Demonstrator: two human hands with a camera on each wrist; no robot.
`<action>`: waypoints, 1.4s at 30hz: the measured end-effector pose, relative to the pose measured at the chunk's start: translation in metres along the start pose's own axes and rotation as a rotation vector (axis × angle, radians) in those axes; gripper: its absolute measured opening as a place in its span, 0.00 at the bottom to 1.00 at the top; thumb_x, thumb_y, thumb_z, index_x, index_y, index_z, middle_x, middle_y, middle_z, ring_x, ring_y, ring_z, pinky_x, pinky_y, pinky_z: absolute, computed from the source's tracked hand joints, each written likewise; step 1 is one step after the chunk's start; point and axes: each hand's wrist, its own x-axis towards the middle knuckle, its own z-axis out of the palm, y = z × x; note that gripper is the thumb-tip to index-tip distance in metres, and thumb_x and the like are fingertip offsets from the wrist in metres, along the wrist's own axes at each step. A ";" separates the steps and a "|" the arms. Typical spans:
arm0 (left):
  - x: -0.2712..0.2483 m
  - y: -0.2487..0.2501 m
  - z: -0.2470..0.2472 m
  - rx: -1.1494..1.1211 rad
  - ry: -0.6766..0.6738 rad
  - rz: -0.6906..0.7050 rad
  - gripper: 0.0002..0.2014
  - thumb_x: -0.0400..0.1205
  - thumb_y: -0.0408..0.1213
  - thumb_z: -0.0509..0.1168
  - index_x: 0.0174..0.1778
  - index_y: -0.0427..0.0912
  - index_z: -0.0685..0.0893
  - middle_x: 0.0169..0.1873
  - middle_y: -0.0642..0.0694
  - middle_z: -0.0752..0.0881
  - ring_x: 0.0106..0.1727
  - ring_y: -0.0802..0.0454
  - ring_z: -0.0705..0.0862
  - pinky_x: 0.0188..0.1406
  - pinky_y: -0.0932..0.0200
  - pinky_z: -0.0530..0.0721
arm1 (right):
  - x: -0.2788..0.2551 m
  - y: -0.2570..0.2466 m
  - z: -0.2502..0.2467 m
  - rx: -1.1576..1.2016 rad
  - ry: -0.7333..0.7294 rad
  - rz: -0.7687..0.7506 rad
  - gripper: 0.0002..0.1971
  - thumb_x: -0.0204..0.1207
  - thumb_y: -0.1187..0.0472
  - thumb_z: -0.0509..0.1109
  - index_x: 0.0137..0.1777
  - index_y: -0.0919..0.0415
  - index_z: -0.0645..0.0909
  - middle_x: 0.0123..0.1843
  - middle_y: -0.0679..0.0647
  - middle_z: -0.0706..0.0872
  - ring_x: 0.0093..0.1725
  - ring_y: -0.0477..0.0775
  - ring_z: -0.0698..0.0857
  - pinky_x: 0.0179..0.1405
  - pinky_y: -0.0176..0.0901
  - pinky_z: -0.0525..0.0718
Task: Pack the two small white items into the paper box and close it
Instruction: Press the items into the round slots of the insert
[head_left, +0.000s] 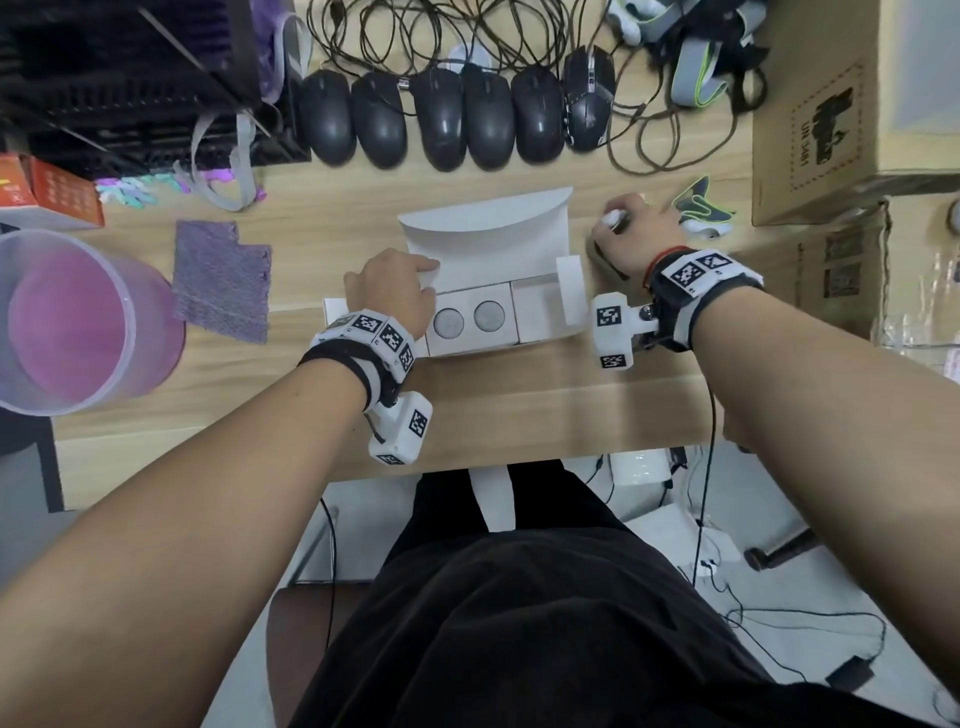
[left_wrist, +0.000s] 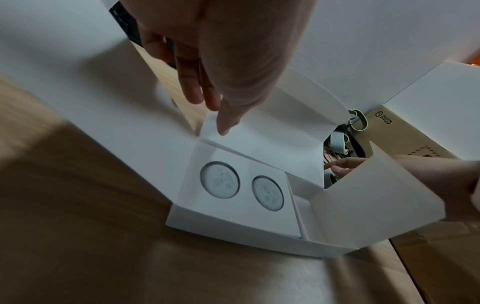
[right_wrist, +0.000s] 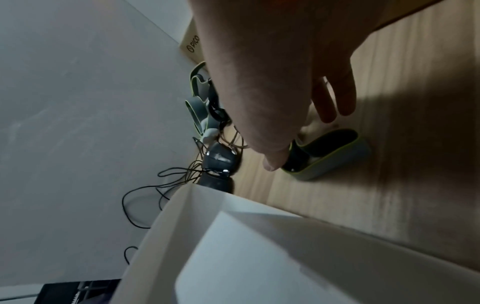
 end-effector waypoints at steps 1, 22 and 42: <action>-0.002 0.001 0.000 -0.008 -0.001 0.010 0.16 0.83 0.39 0.65 0.65 0.56 0.87 0.55 0.49 0.90 0.61 0.43 0.84 0.65 0.47 0.75 | 0.001 0.000 0.003 0.007 -0.006 0.001 0.19 0.78 0.46 0.65 0.67 0.49 0.78 0.71 0.68 0.74 0.70 0.67 0.76 0.67 0.48 0.74; -0.041 0.091 -0.083 -0.858 -0.108 0.192 0.21 0.85 0.59 0.59 0.47 0.46 0.87 0.38 0.47 0.90 0.34 0.48 0.90 0.39 0.50 0.90 | -0.097 -0.068 -0.091 0.632 -0.291 -0.590 0.28 0.68 0.67 0.83 0.52 0.54 0.64 0.36 0.48 0.80 0.33 0.52 0.78 0.36 0.43 0.81; -0.037 0.057 -0.101 -1.025 -0.020 0.094 0.22 0.90 0.50 0.56 0.46 0.37 0.87 0.41 0.38 0.88 0.33 0.55 0.84 0.37 0.61 0.85 | -0.140 -0.102 -0.050 1.024 -0.400 -0.373 0.20 0.74 0.83 0.69 0.62 0.67 0.76 0.50 0.65 0.89 0.41 0.57 0.91 0.49 0.49 0.92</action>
